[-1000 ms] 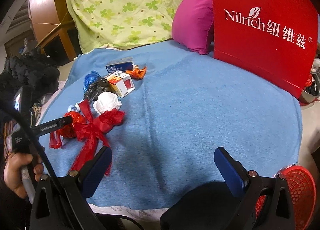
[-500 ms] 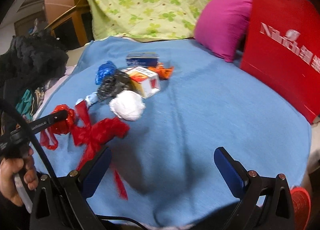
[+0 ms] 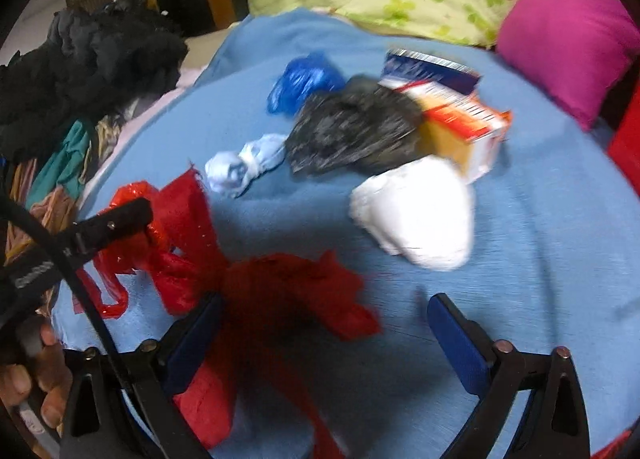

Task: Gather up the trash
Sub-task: 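Grasp the red plastic bag with the left tool while the right tool grasps the red ribbon, then lift the red bag and red ribbon and carry both over the red wastebasket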

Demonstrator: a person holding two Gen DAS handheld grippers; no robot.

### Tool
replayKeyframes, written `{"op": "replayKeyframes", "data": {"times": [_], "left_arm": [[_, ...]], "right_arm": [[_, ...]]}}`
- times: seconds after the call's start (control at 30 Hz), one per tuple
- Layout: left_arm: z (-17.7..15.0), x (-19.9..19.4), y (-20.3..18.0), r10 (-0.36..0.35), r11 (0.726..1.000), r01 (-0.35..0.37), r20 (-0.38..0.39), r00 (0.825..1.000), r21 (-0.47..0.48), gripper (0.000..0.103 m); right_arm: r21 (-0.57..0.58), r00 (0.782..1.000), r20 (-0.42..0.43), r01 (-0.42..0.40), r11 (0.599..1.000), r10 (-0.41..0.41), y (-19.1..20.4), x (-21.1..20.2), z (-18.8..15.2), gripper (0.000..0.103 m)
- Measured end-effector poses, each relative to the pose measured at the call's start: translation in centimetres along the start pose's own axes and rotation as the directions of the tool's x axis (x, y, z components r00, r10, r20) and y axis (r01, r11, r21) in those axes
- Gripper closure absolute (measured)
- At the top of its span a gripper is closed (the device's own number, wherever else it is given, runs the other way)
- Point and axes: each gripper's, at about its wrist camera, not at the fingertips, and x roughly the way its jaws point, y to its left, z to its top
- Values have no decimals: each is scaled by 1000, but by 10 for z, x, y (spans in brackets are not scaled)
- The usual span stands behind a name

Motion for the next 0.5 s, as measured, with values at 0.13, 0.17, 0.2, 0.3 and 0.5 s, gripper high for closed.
{"op": "replayKeyframes", "data": {"times": [0.13, 0.17, 0.2, 0.3, 0.5], "left_arm": [[0, 1, 0, 12, 1000, -12, 4, 1000, -1, 62], [0, 1, 0, 15, 1000, -15, 6, 1000, -3, 62], [0, 2, 1, 18, 1000, -18, 6, 1000, -4, 61], [-1, 1, 0, 29, 1000, -29, 11, 1000, 0, 61], [-4, 5, -6, 51, 998, -51, 3, 999, 26, 55]], "right_arm": [[22, 997, 10, -74, 997, 74, 0, -6, 3, 62], [17, 997, 17, -70, 997, 69, -1, -9, 3, 63], [16, 998, 21, -59, 998, 58, -3, -11, 3, 63], [66, 998, 51, -35, 997, 32, -22, -31, 1, 64], [171, 990, 112, 71, 983, -91, -86, -87, -20, 64]]}}
